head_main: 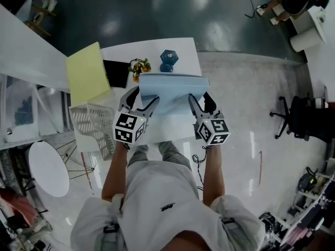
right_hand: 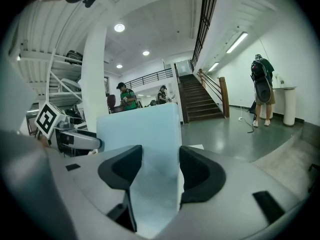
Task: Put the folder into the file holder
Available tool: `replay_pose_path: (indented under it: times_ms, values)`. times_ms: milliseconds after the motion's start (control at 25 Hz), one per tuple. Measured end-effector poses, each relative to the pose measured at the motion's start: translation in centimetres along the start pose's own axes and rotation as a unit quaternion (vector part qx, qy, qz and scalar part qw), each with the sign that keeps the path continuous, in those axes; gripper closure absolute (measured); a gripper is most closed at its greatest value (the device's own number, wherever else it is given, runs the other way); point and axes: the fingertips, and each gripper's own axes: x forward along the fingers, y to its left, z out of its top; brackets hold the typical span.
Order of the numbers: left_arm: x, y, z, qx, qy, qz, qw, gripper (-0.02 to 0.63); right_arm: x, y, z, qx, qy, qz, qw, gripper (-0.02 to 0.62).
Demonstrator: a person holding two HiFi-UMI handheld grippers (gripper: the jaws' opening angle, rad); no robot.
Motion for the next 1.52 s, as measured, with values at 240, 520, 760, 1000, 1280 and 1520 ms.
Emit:
replay_pose_path:
  times_ms: [240,520,760,1000,1280,1520]
  values:
    - [-1.1,-1.0,-0.3,0.028,-0.018,-0.016,0.9993,0.268,-1.2,0.3,-0.4,-0.005,-0.019,-0.001,1.0,0.353]
    - [-2.7,-2.1,-1.0,0.052,-0.028,-0.037,0.9976,0.268,-3.0,1.2,-0.9,-0.017,-0.043,-0.01,0.999,0.353]
    - [-3.7,-3.1,-1.5,0.07,-0.032,-0.056,0.9955,0.268,-4.5,1.6,-1.7,-0.023,-0.052,-0.017,0.998,0.353]
    - [-4.0,-2.7,-2.1,0.103,-0.018,-0.059,0.9928,0.225,-5.2,1.8,-2.1,-0.022,-0.062,-0.023,0.998,0.361]
    - [0.7,-2.6,-2.4,0.134,0.0,-0.149,0.9797,0.147,-5.4,1.8,-2.3,-0.02,-0.072,-0.018,0.997,0.369]
    - [1.3,-4.0,-2.3,0.133,0.005,-0.217,0.9671,0.191,-5.2,1.3,-2.2,-0.023,-0.073,-0.001,0.997,0.383]
